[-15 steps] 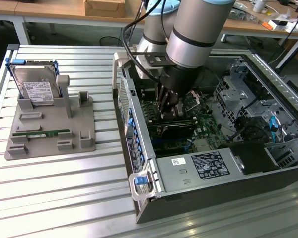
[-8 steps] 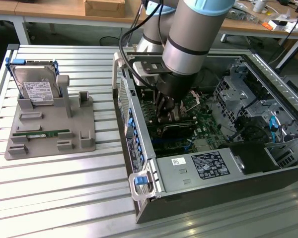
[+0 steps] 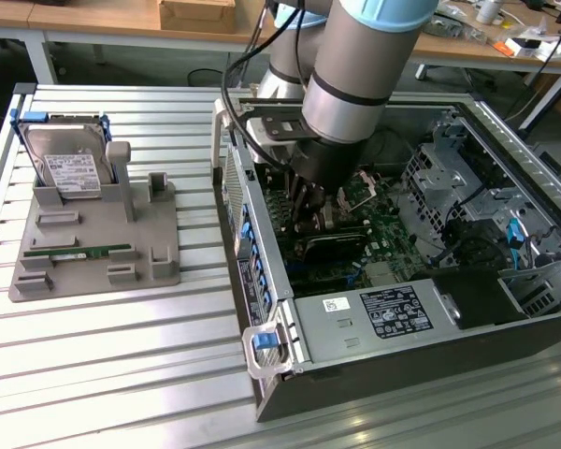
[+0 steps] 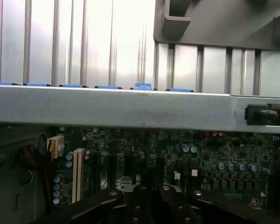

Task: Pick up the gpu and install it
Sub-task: 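Press down on the gpu until it lock into place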

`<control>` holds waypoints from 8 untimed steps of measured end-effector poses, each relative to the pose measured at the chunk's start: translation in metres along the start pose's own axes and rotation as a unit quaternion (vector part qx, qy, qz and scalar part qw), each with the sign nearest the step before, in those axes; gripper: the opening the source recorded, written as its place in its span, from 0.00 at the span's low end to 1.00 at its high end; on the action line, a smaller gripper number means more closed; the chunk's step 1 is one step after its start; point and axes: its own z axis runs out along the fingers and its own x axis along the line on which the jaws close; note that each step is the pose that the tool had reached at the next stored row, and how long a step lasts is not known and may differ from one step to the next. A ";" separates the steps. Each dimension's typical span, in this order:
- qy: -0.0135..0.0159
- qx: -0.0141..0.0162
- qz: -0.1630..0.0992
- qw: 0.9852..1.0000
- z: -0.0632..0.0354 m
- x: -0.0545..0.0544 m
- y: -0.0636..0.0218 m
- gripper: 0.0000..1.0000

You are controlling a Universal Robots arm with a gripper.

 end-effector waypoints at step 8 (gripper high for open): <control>-0.011 -0.027 -0.001 1.000 -0.0176 0.004 -0.0687 0.11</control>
